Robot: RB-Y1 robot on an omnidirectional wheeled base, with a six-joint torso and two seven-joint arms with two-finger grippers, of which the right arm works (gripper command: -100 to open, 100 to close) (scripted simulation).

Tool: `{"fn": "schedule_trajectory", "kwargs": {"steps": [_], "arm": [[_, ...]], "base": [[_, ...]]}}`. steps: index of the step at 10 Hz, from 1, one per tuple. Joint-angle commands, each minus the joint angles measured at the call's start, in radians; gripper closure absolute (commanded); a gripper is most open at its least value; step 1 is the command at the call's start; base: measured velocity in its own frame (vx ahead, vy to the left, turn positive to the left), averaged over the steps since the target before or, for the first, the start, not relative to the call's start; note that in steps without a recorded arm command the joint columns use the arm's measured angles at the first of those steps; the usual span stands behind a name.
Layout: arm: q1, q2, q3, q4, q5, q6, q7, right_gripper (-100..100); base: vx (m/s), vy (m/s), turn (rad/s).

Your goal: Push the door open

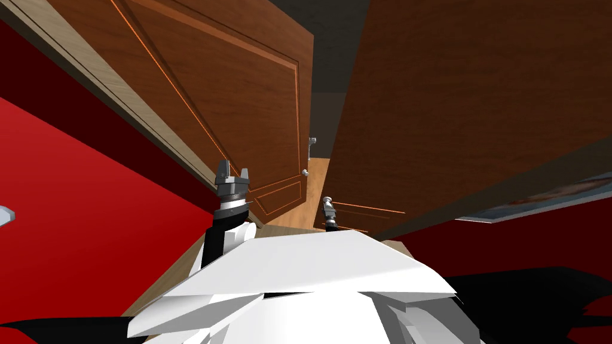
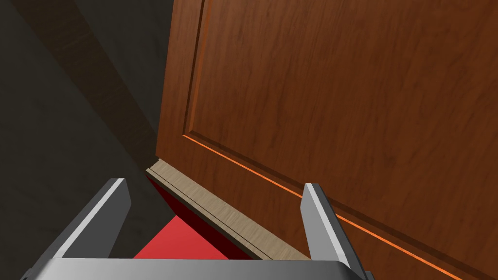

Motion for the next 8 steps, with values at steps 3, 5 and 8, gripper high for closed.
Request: {"fn": "schedule_trajectory", "kwargs": {"steps": [3,5,8], "arm": [[-0.03,0.003,-0.075,0.026,-0.004,-0.024,0.01,100],[-0.04,0.008,-0.098,0.038,-0.005,-0.029,0.013,100],[-0.06,0.017,-0.145,0.063,-0.006,-0.04,0.019,100]], "base": [[0.059,-0.013,0.073],[0.044,-0.014,0.034],[0.051,-0.012,0.066]]}}
